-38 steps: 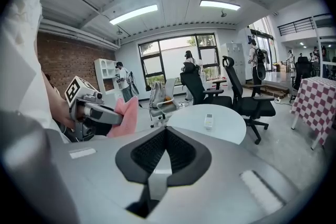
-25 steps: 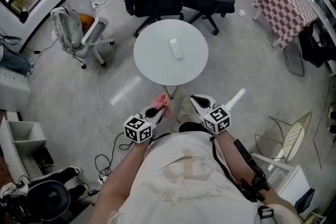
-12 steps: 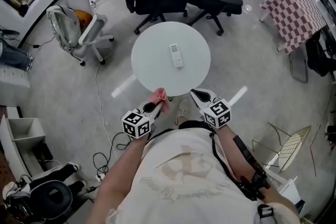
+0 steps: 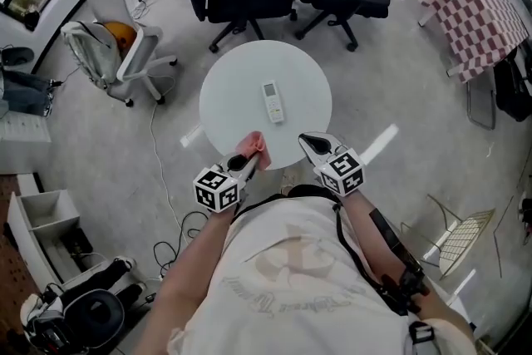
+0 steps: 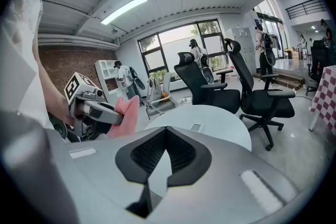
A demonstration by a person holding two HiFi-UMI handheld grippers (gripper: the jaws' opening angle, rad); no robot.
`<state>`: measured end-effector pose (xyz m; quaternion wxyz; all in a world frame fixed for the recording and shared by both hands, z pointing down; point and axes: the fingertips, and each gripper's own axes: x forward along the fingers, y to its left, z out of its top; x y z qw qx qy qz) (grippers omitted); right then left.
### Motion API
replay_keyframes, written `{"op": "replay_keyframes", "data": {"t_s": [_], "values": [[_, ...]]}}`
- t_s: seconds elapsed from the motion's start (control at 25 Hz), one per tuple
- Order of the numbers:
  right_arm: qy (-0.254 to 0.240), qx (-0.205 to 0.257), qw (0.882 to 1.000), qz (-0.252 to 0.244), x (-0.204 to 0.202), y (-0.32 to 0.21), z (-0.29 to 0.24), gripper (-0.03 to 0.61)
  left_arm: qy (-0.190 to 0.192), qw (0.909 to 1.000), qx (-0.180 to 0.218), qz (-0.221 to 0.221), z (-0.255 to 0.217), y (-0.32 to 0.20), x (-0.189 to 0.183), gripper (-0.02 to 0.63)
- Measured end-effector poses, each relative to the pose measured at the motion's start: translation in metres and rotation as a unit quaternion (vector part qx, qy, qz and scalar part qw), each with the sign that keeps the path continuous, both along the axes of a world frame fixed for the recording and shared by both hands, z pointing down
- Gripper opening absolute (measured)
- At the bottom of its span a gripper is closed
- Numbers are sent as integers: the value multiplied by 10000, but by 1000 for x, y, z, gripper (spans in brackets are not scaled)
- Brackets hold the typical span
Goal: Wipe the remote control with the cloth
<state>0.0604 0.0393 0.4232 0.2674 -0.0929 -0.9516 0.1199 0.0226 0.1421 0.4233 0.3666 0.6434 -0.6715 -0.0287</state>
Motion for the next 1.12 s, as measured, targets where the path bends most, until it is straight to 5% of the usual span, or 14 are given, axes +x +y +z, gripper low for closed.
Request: {"op": "replay_keyframes", "data": {"t_s": [0.56,1.12], "values": [[424,-136,9990,-99,-41,-24,44,8,76,9990,-439,86,22,-36,-41,20],[1194,-97,9896,794,-45,-19,100,8,369,9866,-878,1329,65,-53,-59,20]]}}
